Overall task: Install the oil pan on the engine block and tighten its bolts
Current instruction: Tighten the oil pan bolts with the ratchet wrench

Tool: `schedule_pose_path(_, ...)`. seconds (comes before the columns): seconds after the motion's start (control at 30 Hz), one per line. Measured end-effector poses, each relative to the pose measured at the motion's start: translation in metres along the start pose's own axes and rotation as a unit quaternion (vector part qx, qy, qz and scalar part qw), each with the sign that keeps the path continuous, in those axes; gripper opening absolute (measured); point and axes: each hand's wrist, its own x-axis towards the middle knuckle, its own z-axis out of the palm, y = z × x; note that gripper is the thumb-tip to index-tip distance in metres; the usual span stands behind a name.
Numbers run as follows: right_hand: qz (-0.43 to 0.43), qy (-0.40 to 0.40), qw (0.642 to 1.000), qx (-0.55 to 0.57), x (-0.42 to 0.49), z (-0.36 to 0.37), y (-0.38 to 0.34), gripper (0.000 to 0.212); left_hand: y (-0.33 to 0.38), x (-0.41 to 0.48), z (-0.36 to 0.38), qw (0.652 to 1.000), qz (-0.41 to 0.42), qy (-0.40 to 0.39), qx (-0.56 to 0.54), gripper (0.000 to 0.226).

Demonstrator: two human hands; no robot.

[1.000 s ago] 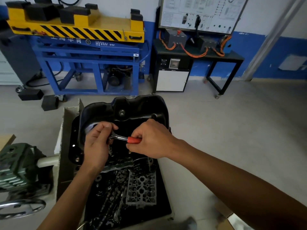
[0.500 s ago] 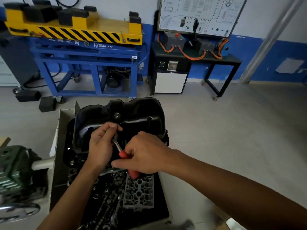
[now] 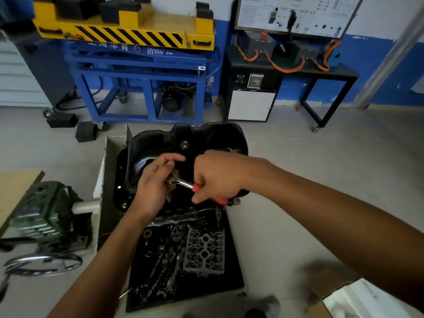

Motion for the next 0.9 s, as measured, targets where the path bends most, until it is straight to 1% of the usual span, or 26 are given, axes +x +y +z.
schedule_pose_path(0.07, 0.028, 0.042, 0.996, -0.077, 0.005, -0.012, 0.005, 0.028, -0.003, 0.003, 0.0, 1.0, -0.011, -0.018, -0.014, 0.031)
schedule_pose_path(0.17, 0.049, 0.151, 0.977, -0.142, 0.013, -0.014, 0.006, 0.022, -0.008, 0.006, -0.002, 0.998, -0.014, -0.042, -0.04, 0.037)
schedule_pose_path(0.23, 0.043, 0.201, 0.968, -0.146, 0.015, -0.006, 0.005, 0.014, -0.009, 0.008, -0.006, 0.997, -0.017, -0.045, -0.058, 0.041)
schedule_pose_path(0.3, 0.031, 0.223, 0.965, -0.133, 0.015, 0.006, 0.006, 0.004, -0.008, 0.01, -0.009, 0.996, -0.023, -0.046, -0.068, 0.041)
schedule_pose_path(0.33, 0.028, 0.23, 0.965, -0.121, 0.014, 0.011, 0.007, 0.009, -0.008, 0.01, -0.01, 0.996, -0.026, -0.047, -0.067, 0.04)
schedule_pose_path(0.43, 0.031, 0.225, 0.97, -0.086, 0.005, 0.017, 0.009, 0.033, -0.005, 0.013, -0.008, 0.997, -0.024, -0.051, -0.045, 0.033)
schedule_pose_path(0.47, 0.033, 0.217, 0.973, -0.071, 0.001, 0.016, 0.009, 0.041, -0.004, 0.014, -0.007, 0.998, -0.021, -0.053, -0.035, 0.032)
schedule_pose_path(0.53, 0.028, 0.182, 0.983, -0.02, -0.005, 0.016, 0.007, 0.05, -0.002, 0.014, -0.003, 0.999, -0.017, -0.047, -0.009, 0.034)
schedule_pose_path(0.6, 0.011, 0.119, 0.992, 0.045, -0.01, 0.022, -0.004, 0.056, -0.002, 0.015, 0.003, 0.999, -0.018, -0.043, 0.005, 0.031)
schedule_pose_path(0.67, -0.006, 0.066, 0.991, 0.119, -0.012, 0.035, -0.017, 0.058, -0.002, 0.014, 0.01, 0.998, -0.008, -0.056, 0.021, 0.029)
schedule_pose_path(0.73, -0.016, 0.059, 0.985, 0.161, -0.012, 0.044, -0.026, 0.061, -0.003, 0.012, 0.014, 0.998, 0.006, -0.062, 0.032, 0.029)
schedule_pose_path(0.8, -0.019, 0.07, 0.98, 0.185, -0.011, 0.046, -0.029, 0.062, -0.002, 0.011, 0.014, 0.998, 0.016, -0.056, 0.035, 0.03)
schedule_pose_path(0.9, -0.009, 0.063, 0.975, 0.212, -0.012, 0.042, -0.023, 0.062, -0.002, 0.012, 0.015, 0.997, 0.016, -0.042, 0.057, 0.032)
